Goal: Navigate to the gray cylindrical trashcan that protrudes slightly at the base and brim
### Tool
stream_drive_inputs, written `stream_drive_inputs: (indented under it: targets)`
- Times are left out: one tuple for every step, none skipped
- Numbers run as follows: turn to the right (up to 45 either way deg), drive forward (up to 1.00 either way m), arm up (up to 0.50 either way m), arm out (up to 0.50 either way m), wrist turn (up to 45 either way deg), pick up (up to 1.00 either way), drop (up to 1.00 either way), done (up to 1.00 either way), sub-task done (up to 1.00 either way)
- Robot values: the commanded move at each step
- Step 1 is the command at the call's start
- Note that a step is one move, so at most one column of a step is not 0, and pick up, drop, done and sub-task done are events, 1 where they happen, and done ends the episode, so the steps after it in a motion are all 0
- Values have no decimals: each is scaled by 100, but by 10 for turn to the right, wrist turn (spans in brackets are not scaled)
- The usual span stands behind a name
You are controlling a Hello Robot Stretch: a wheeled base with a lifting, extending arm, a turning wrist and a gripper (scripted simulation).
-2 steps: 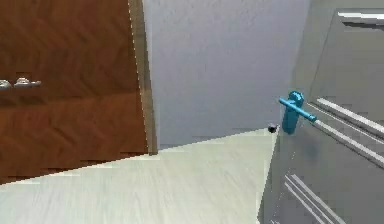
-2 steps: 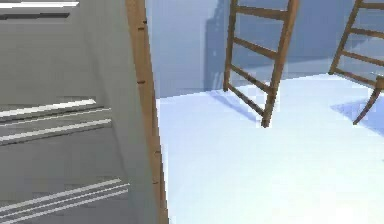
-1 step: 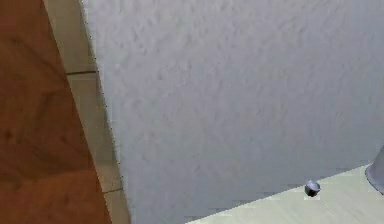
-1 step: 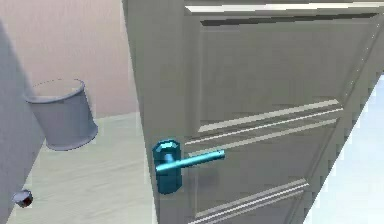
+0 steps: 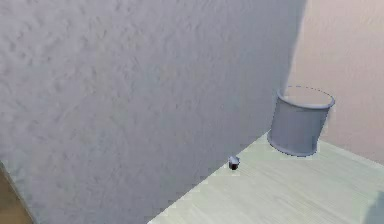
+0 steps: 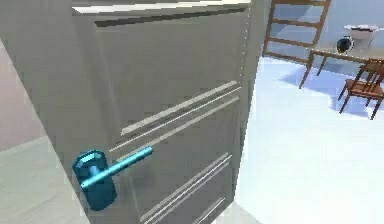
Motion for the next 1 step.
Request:
stream_drive_inputs:
  targets:
    - [0,35,0,0,0,0,0,0,0]
